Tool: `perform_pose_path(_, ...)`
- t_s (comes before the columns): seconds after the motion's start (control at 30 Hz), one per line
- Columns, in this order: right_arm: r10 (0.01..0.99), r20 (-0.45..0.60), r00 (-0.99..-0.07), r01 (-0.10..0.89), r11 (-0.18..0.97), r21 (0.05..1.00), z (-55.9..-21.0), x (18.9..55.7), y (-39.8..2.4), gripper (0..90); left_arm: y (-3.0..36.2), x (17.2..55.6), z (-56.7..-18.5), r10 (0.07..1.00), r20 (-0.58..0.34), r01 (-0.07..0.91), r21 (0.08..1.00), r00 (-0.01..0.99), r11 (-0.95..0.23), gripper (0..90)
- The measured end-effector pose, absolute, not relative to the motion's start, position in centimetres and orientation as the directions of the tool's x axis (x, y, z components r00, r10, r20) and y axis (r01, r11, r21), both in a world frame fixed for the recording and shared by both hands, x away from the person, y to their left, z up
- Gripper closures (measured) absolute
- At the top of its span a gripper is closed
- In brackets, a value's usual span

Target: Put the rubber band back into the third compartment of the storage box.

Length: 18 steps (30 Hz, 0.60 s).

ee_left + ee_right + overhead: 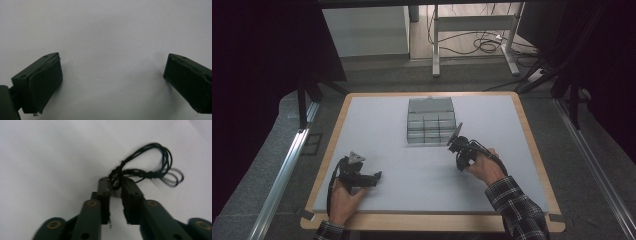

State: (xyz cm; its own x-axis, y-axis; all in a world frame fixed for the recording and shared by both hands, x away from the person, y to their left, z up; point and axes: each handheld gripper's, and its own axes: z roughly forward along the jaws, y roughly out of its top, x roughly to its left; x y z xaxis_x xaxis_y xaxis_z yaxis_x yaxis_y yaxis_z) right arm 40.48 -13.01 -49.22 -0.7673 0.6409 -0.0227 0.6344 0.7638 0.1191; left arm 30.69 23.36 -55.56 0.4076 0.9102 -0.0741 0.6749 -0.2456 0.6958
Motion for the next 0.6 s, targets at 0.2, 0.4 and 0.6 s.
perform_pose_path(0.2,0.648,0.009,-0.761,0.645,0.755,0.119,-49.2,40.7,-13.2,87.9,23.4,30.7,-55.6,0.91,-0.074,0.675,0.696,0.407,-0.245,1.8)
perform_pose_path(0.4,0.656,0.011,-0.754,0.652,0.748,0.126,-48.5,40.7,-13.5,88.4,23.4,30.7,-55.6,0.91,-0.075,0.675,0.696,0.407,-0.245,1.8)
perform_pose_path(0.6,0.652,0.013,-0.758,0.647,0.749,0.144,-47.7,40.6,-13.9,88.4,23.4,30.7,-55.6,0.91,-0.074,0.675,0.696,0.407,-0.245,1.8)
